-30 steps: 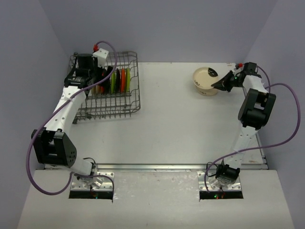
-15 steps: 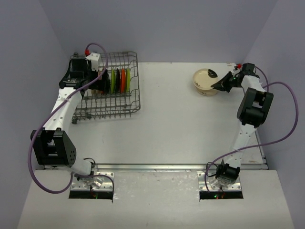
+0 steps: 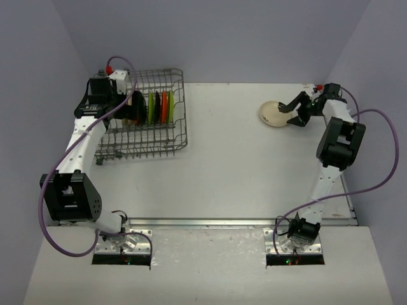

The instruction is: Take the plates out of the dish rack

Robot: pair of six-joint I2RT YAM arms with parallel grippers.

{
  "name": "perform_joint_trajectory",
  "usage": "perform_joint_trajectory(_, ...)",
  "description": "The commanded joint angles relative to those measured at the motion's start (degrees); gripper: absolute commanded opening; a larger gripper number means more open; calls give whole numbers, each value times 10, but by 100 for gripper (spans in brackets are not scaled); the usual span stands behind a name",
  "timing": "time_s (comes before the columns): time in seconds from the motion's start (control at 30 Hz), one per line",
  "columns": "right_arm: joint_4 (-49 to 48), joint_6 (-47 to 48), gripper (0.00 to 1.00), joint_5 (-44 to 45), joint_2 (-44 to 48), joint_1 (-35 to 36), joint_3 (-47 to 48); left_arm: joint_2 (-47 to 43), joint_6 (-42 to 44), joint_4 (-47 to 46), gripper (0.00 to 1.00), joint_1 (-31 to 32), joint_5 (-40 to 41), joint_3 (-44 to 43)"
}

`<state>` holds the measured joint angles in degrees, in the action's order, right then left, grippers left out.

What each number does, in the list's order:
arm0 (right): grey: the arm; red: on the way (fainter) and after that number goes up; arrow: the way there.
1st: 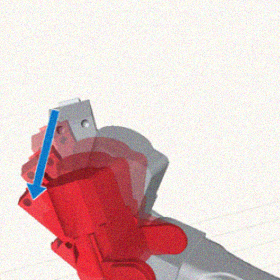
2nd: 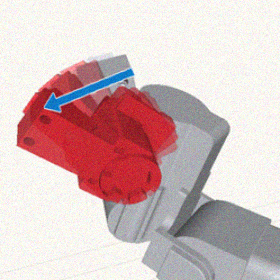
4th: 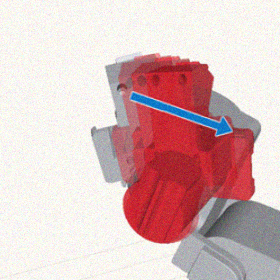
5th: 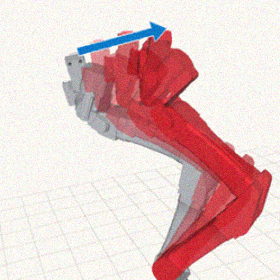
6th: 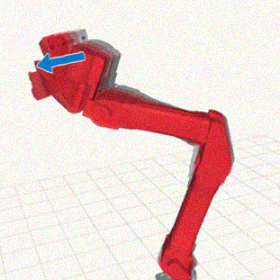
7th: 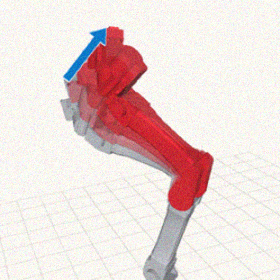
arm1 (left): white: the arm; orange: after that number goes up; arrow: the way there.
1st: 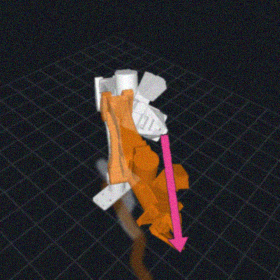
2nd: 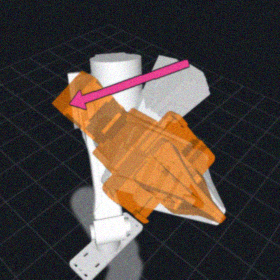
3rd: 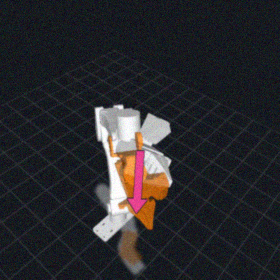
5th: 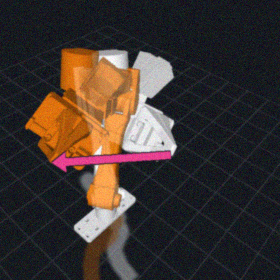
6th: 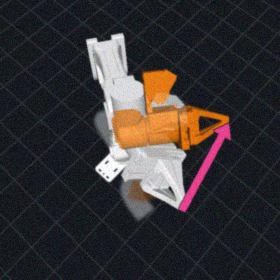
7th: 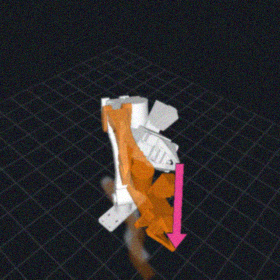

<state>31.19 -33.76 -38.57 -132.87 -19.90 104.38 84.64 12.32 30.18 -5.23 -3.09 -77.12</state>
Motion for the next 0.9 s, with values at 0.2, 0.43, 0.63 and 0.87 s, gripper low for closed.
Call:
perform_joint_trajectory(0.2,21,79,81,93,170,4,-9,30,-26,1,88,-38,-48,-57)
perform_joint_trajectory(0.43,-3,141,99,105,265,30,-96,109,-23,18,50,-46,-57,-128)
perform_joint_trajectory(0.63,-56,198,99,129,365,74,-203,204,-36,61,45,-74,-90,-239)
perform_joint_trajectory(0.87,-84,208,99,134,420,112,-280,260,-22,55,46,-77,-75,-274)
